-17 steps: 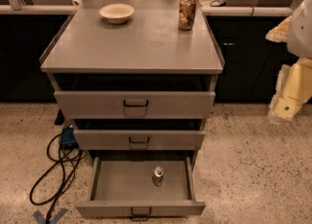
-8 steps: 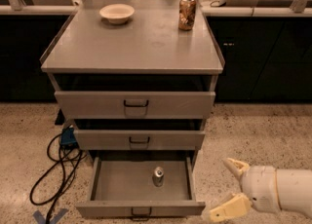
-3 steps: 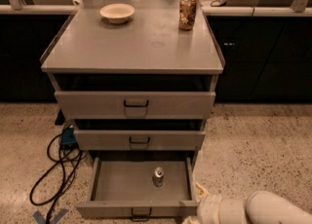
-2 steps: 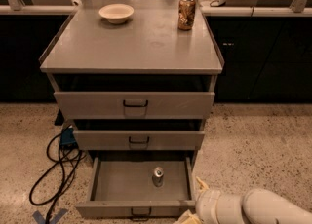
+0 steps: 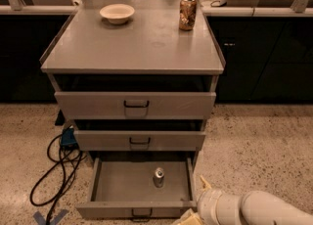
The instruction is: Pick redbull can from bottom drawer and place on counter
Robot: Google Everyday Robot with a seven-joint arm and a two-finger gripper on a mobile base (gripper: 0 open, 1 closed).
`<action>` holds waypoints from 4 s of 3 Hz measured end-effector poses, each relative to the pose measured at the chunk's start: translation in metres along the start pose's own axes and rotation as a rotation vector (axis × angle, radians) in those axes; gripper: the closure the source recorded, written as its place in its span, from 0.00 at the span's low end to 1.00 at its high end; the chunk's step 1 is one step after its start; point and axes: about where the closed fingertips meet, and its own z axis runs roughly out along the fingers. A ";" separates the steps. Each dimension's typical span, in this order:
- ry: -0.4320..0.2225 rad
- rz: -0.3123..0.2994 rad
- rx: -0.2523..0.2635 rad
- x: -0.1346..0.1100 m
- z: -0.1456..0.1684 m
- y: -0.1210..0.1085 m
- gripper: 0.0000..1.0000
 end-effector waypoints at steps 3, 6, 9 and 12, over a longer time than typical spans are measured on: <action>0.145 -0.130 0.337 0.068 0.047 -0.161 0.00; 0.054 -0.053 0.368 0.066 0.045 -0.208 0.00; -0.189 0.047 0.317 0.088 0.046 -0.224 0.00; -0.122 -0.123 -0.038 0.109 0.123 -0.242 0.00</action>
Offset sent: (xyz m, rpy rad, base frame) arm 0.1444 -0.1025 -0.0725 -0.3817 -0.2810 -0.1956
